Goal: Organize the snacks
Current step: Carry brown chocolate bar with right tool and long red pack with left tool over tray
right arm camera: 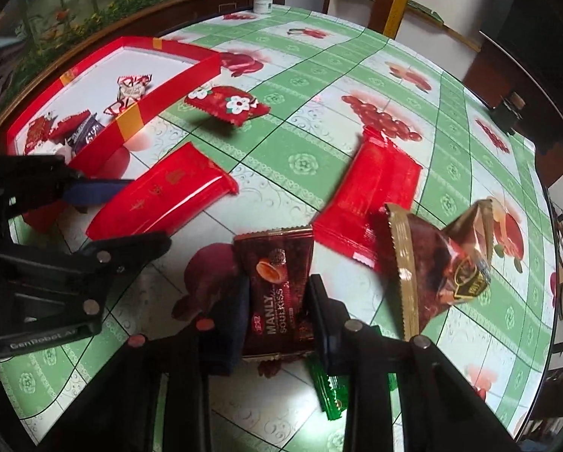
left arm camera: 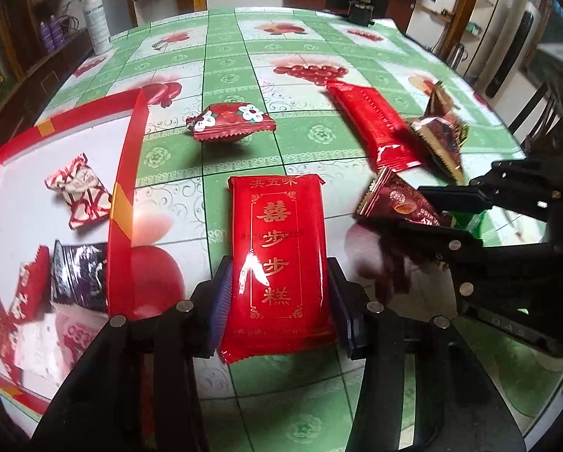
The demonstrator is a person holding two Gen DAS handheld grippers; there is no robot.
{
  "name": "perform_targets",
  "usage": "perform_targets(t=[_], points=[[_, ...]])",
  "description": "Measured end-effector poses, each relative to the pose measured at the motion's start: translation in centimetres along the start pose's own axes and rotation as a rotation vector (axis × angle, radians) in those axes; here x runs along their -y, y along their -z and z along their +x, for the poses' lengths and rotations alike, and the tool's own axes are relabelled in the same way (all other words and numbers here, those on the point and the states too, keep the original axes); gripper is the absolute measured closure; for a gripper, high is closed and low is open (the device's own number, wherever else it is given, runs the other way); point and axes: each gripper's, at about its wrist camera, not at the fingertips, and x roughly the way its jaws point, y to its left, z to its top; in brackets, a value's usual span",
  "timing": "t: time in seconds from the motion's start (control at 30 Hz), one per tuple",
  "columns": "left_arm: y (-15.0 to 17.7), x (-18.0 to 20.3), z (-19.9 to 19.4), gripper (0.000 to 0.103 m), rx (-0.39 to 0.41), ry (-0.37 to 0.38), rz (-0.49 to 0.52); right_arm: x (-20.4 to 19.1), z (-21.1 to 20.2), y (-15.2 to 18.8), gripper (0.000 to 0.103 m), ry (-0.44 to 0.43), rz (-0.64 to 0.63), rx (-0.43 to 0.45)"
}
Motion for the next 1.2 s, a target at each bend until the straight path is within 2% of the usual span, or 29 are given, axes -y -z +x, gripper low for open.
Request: perform_targets(t=[0.17, 0.4, 0.7, 1.2], points=[[0.3, -0.5, -1.3, 0.057, 0.033, 0.062, -0.035, 0.5, -1.0, 0.3, 0.071, 0.003, 0.03, 0.013], [0.2, -0.5, -3.0, 0.057, 0.062, 0.075, -0.042, 0.1, -2.1, -0.1, 0.071, -0.001, 0.031, 0.033], [-0.2, -1.1, -5.5, 0.057, 0.108, 0.065, -0.049, -0.5, -4.2, -1.4, 0.071, -0.024, 0.058, 0.066], [0.0, -6.0, -8.7, 0.057, 0.166, 0.003, -0.131, -4.1, -5.5, -5.6, 0.071, -0.078, 0.017, 0.111]])
